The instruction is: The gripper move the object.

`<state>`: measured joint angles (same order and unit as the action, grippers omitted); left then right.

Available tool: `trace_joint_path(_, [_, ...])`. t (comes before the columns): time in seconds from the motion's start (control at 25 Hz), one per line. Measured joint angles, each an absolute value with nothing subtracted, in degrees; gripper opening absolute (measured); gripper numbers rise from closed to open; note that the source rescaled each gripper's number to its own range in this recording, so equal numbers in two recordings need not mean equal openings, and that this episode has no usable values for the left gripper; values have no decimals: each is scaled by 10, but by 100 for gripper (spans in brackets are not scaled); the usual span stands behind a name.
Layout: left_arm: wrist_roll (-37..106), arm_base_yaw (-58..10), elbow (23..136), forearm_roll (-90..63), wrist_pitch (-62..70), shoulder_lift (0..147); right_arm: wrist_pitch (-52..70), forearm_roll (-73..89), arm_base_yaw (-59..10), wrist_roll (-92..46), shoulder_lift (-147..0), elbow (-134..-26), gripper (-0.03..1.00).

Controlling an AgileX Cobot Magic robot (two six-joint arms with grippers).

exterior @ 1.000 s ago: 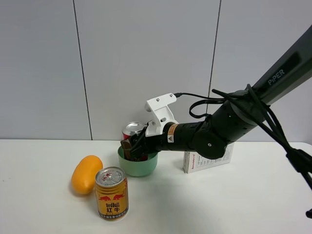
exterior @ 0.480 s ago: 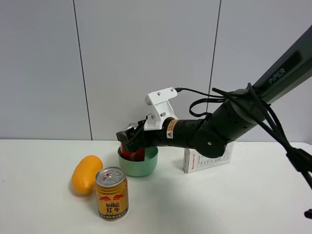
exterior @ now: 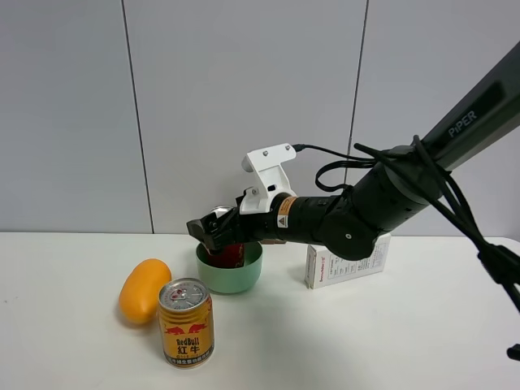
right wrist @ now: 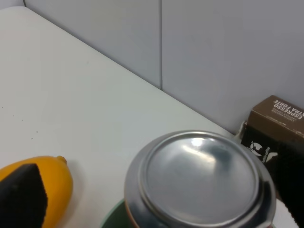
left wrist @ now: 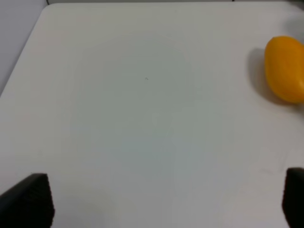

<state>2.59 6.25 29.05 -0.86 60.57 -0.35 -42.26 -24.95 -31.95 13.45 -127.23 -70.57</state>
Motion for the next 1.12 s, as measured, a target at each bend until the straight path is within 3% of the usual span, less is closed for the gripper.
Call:
trace_joint_path(0.52, [26,62,291,-9,606,-3,-414,-250,-320,145,-1167,-706,100])
trace_joint_path(1.12, [26,62,291,-9,606,-3,-285,-412,-320,375,-920,-706,100])
